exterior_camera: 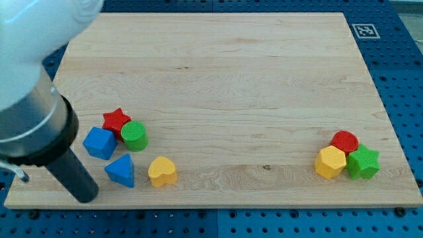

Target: Slide blue triangle to the group of blocks

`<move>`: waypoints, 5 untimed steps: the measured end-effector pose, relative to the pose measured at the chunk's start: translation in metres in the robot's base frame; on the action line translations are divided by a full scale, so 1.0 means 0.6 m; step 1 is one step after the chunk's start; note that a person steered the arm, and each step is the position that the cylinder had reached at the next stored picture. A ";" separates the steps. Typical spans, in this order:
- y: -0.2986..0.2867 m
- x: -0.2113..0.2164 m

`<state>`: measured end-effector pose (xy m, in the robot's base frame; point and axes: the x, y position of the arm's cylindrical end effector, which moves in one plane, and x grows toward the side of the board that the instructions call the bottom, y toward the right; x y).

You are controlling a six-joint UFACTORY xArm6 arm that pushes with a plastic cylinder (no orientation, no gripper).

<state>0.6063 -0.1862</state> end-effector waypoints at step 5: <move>0.139 -0.023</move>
<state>0.5925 -0.1028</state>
